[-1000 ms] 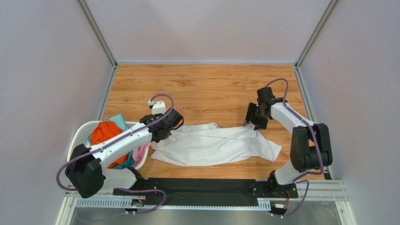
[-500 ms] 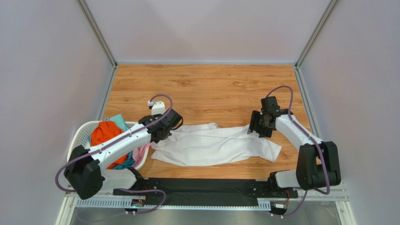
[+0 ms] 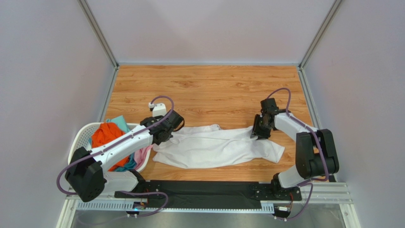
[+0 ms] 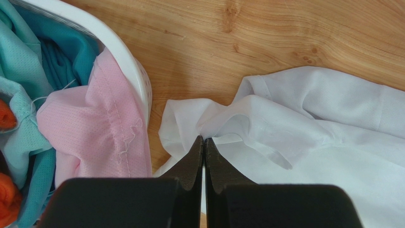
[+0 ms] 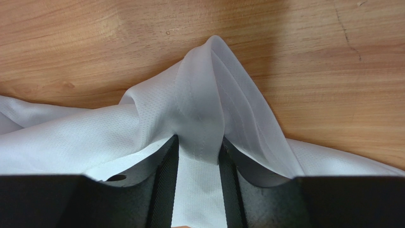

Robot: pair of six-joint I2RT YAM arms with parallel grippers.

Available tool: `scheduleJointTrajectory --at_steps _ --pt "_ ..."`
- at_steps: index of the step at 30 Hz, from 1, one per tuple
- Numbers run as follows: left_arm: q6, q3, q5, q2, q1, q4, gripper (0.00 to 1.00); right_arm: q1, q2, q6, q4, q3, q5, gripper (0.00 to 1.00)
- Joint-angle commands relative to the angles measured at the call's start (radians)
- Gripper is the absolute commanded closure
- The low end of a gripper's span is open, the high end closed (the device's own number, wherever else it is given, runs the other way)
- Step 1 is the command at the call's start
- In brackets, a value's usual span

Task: Fold and stack the t-shirts
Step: Flatten the tshirt out

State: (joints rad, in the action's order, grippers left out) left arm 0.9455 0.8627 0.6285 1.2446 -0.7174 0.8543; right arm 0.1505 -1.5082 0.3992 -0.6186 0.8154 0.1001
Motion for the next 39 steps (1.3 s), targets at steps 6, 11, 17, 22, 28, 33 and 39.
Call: scheduleJointTrajectory --at_steps 6,11,17,22,28,33,39 --pt "0.018 -0.007 0.000 -0.017 0.007 0.002 1.00 0.003 0.008 0.010 0.050 0.028 0.032 0.70" --pt "0.016 -0.004 0.000 -0.031 0.009 0.011 1.00 0.003 0.054 0.010 -0.012 0.042 -0.034 0.70" --pt "0.013 -0.005 -0.006 -0.048 0.009 0.012 1.00 0.003 0.082 -0.005 -0.029 0.056 -0.036 0.81" --pt "0.013 -0.007 -0.006 -0.054 0.009 0.014 1.00 0.003 0.043 -0.007 -0.017 0.059 0.016 0.77" --pt "0.015 -0.008 -0.006 -0.062 0.009 0.020 1.00 0.004 0.022 -0.003 -0.009 0.070 0.021 0.68" --pt "0.019 -0.013 -0.003 -0.057 0.009 0.022 1.00 0.004 0.032 0.003 -0.043 0.083 -0.016 0.65" --pt "0.019 -0.013 0.002 -0.050 0.009 0.022 1.00 0.035 0.052 0.007 -0.078 0.106 -0.007 0.64"
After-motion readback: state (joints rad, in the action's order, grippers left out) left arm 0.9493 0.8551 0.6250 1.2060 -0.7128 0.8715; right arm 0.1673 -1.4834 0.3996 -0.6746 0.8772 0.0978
